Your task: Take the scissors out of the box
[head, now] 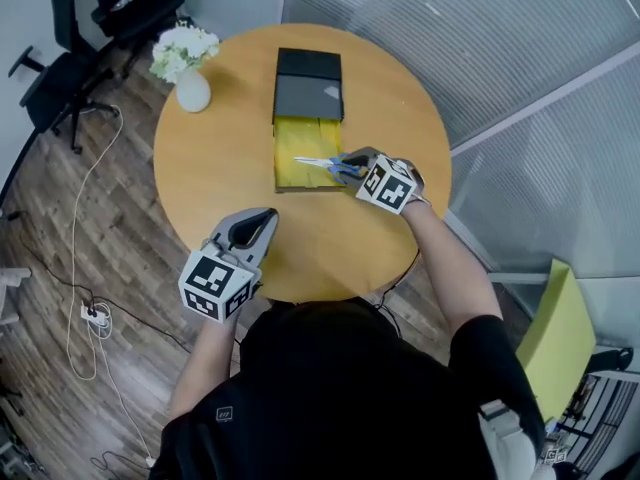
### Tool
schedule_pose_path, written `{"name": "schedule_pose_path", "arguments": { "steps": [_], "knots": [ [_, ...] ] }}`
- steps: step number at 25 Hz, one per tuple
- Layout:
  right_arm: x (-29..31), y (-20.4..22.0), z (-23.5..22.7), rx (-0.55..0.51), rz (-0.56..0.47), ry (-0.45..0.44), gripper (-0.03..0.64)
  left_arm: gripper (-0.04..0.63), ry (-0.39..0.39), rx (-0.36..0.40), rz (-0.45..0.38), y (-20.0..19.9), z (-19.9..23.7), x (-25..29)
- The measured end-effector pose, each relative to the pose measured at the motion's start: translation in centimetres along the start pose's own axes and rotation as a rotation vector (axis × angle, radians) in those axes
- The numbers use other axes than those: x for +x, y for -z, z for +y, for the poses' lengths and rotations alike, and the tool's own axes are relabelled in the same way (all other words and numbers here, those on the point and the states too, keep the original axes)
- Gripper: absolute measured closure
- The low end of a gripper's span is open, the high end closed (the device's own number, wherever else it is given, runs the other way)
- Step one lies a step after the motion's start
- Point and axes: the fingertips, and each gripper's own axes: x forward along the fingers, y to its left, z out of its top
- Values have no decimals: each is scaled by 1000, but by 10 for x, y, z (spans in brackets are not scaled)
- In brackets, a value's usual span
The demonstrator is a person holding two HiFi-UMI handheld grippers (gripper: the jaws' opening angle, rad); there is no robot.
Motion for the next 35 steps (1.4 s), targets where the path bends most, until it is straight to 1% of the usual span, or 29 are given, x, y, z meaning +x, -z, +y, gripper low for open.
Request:
{"name": "schedule_pose_path", "arguments": {
  "steps": [3, 5, 9, 13, 15, 18, 21, 23, 25, 29, 35],
  "knots": [
    [-27, 0, -7, 64, -77, 39, 517, 581, 8, 34, -18, -19, -7, 7],
    [-50, -4, -13, 126, -159, 60, 517, 581, -2, 58, -26, -31, -12, 12],
    [-108, -14, -19, 301, -397, 78, 517, 581, -32, 86, -36, -51, -21, 23],
    [-161, -18, -19, 448, -646, 45, 517, 581, -57, 111, -36, -65, -29, 36],
    [-185, -18, -14, 486, -749, 43, 517, 581, -60, 114, -40, -71, -37, 41],
    [-222, -19, -8, 513, -890, 73, 517, 581, -40, 88, -69, -81, -53, 46],
    [-256, -21, -2, 564, -1030, 94, 517, 581, -28, 80, -92, -92, -68, 47],
    [-273, -21, 0, 581, -1082, 118, 517, 581, -29, 79, -106, -100, -74, 47],
    [-285, -21, -1, 577, -1113, 152, 517, 581, -35, 87, -121, -108, -74, 46],
    [-304, -20, -1, 559, -1153, 209, 518, 581, -57, 137, -126, -118, -72, 42],
    [-316, -16, 0, 573, -1164, 239, 518, 581, -76, 170, -138, -129, -74, 38]
  ]
}}
